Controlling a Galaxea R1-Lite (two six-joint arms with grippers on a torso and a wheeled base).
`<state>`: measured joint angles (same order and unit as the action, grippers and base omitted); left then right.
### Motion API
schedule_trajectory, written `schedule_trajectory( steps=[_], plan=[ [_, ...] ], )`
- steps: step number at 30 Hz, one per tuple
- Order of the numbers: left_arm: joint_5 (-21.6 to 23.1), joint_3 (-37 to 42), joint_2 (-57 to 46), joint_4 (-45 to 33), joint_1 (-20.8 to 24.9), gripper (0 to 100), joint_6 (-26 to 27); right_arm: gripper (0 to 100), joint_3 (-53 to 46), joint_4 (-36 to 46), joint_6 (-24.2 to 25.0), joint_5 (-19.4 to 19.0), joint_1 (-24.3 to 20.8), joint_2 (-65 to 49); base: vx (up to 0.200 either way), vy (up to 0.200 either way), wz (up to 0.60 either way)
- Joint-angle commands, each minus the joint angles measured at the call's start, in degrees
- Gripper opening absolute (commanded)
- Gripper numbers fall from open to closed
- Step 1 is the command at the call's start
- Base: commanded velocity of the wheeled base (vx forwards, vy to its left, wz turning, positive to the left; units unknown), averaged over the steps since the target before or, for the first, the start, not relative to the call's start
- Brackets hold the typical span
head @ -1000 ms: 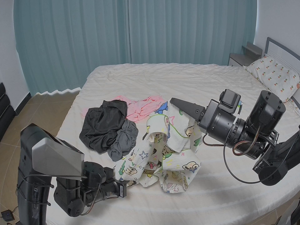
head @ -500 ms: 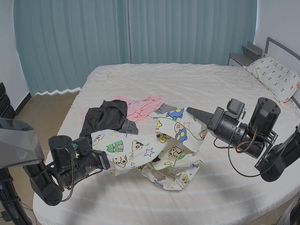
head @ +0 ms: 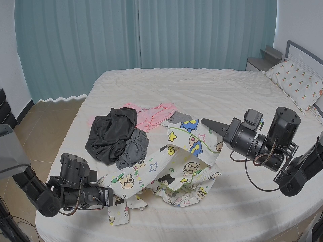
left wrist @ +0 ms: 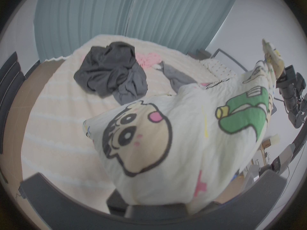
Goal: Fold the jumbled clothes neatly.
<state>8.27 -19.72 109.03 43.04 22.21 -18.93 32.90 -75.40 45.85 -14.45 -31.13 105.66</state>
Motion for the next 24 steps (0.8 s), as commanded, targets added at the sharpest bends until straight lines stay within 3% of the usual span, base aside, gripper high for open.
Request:
schedule_trajectory(
  steps=[1,9,12,18,21,22,24],
  plan=[
    [2.5,-0.9,10.9,9.2,1.0,100,-0.1,0,-0.8,-0.3,-0.1,-0.1,-1.8,0.0,0.000,0.000,0.00],
    [5.4,2.4,14.5,12.7,1.6,100,-0.1,0,-1.3,-0.3,-0.1,-0.3,-2.5,0.1,0.000,0.000,0.00],
    [10.7,7.9,13.9,17.6,1.2,100,0.4,0,-1.2,-0.4,-0.1,-0.3,-2.5,0.0,0.000,0.000,0.00],
    [14.0,16.8,14.2,31.6,-2.3,100,5.1,0,-0.8,-1.6,-0.1,-0.1,-3.4,-0.5,0.000,0.000,0.00],
    [15.2,17.8,14.1,33.0,-3.1,100,5.9,0,-0.7,-1.8,-0.1,0.0,-3.4,-0.5,0.000,0.000,0.00],
    [20.8,19.7,13.7,35.6,-5.5,100,7.7,0,-0.5,-2.5,-0.1,-0.1,-3.4,-0.5,0.000,0.000,0.00],
    [23.6,19.7,14.3,35.6,-6.6,100,8.2,0,-0.4,-2.6,-0.1,-0.1,-3.5,-0.5,0.000,0.000,0.00]
  ],
)
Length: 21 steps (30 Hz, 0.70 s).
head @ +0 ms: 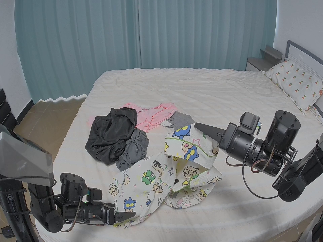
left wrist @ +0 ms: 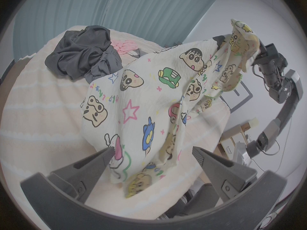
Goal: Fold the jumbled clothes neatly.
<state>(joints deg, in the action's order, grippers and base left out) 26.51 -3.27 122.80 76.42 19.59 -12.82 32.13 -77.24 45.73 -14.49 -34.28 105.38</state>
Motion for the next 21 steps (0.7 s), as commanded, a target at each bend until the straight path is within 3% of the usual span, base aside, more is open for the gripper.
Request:
schedule_trajectory(
  steps=[1,7,13,21],
  plan=[
    [5.3,3.3,0.6,2.3,-3.9,100,2.1,0,0.5,-0.9,0.0,0.0,-0.4,-0.2,0.000,0.000,0.00],
    [6.9,3.3,0.5,5.2,-3.5,100,6.1,0,1.4,-0.8,0.0,0.0,-0.7,-0.1,0.000,0.000,0.00],
    [10.4,3.3,-6.2,6.6,-2.6,100,2.8,0,2.1,-0.6,0.0,0.0,-1.1,0.7,0.000,0.000,0.00],
    [4.8,3.3,3.5,6.9,5.4,100,6.1,0,2.1,-0.7,0.0,0.0,-1.2,1.2,0.000,0.000,0.00]
  ],
)
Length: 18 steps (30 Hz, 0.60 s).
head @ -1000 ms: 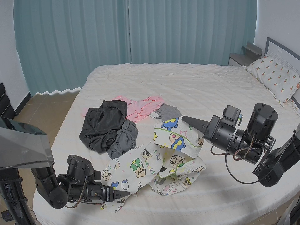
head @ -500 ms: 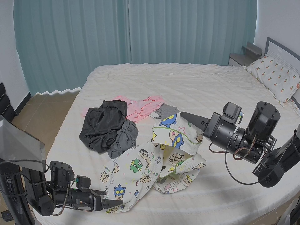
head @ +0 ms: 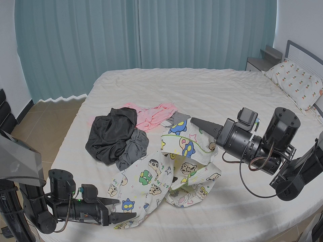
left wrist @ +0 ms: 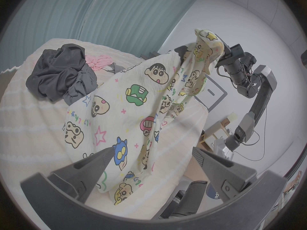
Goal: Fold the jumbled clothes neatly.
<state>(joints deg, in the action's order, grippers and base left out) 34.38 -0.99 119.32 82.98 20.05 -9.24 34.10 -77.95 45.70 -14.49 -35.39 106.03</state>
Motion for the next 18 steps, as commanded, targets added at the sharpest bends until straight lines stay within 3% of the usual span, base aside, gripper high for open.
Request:
schedule_trajectory(
  steps=[1,9,13,18],
  plan=[
    [-4.5,0.8,8.9,0.6,5.5,100,3.4,0,0.1,0.0,0.0,-0.1,-0.1,0.6,0.000,0.000,0.00],
    [-10.6,-0.8,18.9,6.4,8.2,100,5.2,0,0.0,0.0,0.0,-0.1,-0.1,0.7,0.000,0.000,0.00],
    [-16.2,-3.7,21.4,7.0,9.3,100,4.4,0,0.0,0.0,0.0,-0.1,-0.4,0.6,0.000,0.000,0.00],
    [-19.1,-5.3,22.0,7.0,12.1,100,2.0,0,0.1,0.0,0.0,-0.1,-0.7,0.7,0.000,0.000,0.00]
  ],
)
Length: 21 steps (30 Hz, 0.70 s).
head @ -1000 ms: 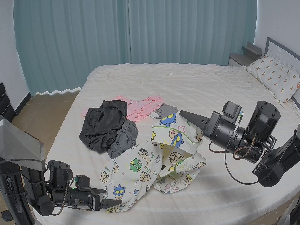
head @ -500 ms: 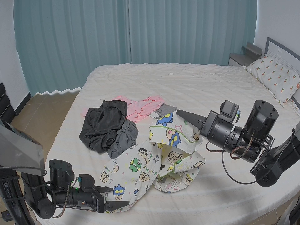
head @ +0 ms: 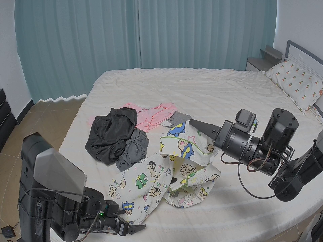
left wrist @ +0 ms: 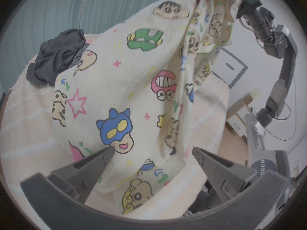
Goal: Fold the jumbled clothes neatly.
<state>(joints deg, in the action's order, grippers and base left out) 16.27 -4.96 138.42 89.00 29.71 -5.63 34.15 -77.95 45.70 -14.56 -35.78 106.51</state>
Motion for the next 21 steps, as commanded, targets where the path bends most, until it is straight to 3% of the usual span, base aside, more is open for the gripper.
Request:
schedule_trajectory(
  steps=[1,4,21],
  plan=[
    [-1.3,-1.6,2.9,1.0,3.3,100,-2.5,0,0.0,0.0,0.0,0.0,-0.3,0.2,0.000,0.000,0.00],
    [-3.0,-1.9,2.7,1.0,4.9,100,-3.2,0,0.0,0.0,0.0,0.0,-0.3,0.1,0.000,0.000,0.00],
    [-3.2,5.0,-9.9,1.0,4.3,100,-3.2,0,0.0,0.0,0.0,0.1,-0.2,0.0,0.000,0.000,0.00]
  ],
)
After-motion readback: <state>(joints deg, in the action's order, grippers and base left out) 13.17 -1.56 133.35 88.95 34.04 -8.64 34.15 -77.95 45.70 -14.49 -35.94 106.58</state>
